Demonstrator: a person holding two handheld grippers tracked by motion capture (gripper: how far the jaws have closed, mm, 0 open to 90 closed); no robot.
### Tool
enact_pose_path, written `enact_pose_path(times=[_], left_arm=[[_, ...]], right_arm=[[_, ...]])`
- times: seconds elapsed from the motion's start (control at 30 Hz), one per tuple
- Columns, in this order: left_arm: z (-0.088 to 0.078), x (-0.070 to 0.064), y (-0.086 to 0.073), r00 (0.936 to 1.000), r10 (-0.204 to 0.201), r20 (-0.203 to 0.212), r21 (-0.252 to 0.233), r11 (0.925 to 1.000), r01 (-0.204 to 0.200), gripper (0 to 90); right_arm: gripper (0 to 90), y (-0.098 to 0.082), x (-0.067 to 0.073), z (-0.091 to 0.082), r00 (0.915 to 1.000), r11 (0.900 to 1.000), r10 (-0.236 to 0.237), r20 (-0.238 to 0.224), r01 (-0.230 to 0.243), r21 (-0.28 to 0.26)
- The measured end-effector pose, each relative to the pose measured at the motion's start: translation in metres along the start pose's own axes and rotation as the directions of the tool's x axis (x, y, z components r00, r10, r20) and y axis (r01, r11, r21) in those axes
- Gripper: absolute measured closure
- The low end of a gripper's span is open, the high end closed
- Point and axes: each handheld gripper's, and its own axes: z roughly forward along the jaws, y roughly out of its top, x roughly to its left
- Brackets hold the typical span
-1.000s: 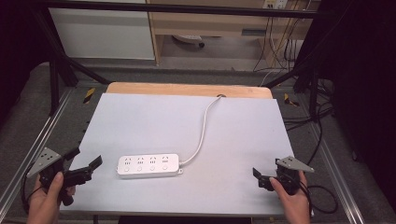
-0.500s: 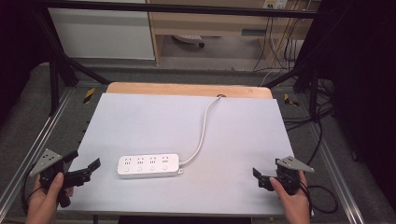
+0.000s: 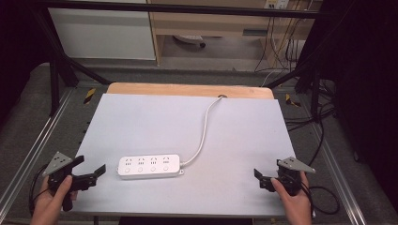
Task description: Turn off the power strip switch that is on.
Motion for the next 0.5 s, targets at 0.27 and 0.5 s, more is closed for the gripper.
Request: enact_pose_path(times=[0.27, 0.5], left_arm=[[0.011, -0.010, -0.006, 0.9983, 0.058, 0.002, 0.073, 0.9957, -0.058, 5.1], [0.016, -0.013, -0.007, 0.9979, 0.065, 0.005, 0.093, 0.9935, -0.065, 5.6]], right_arm=[[2.3, -0.002, -0.001, 0.007, 0.9999, 1.000, -0.006, 0.010, 0.006, 0.020], [2.5, -0.004, -0.002, 0.032, 0.9993, 0.997, -0.014, 0.035, 0.011, 0.076]])
